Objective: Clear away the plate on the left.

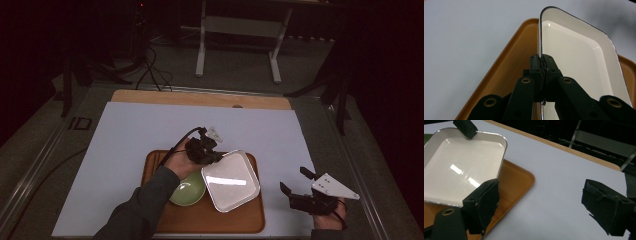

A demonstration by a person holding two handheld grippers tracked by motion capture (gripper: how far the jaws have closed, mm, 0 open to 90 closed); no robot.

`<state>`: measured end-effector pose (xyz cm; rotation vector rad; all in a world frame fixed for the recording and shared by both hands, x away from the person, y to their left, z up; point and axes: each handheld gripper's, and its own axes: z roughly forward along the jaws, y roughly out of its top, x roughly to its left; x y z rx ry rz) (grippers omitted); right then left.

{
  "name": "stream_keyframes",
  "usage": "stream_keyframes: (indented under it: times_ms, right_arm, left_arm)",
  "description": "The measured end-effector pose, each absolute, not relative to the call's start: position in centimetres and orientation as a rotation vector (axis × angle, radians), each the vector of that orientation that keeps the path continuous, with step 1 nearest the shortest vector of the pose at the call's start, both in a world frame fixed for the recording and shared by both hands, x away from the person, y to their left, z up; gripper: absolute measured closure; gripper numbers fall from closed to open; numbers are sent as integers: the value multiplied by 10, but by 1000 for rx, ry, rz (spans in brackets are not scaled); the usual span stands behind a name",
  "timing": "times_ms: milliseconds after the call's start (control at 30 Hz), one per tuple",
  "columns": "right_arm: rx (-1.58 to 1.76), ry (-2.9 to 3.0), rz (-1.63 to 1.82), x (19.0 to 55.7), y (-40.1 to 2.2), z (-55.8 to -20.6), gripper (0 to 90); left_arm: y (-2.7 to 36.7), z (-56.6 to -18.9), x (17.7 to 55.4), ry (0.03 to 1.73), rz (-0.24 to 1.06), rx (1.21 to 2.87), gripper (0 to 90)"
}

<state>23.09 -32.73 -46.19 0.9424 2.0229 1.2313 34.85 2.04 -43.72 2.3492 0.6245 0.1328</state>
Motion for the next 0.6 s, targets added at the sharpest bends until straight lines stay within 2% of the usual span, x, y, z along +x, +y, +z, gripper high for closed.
stream_keyframes:
  times_ms: [600]
  right_arm:
    - [941, 2024, 1230, 231, -327, -462, 141]
  left_arm:
    - [6, -455, 348, 601, 78, 2409, 874]
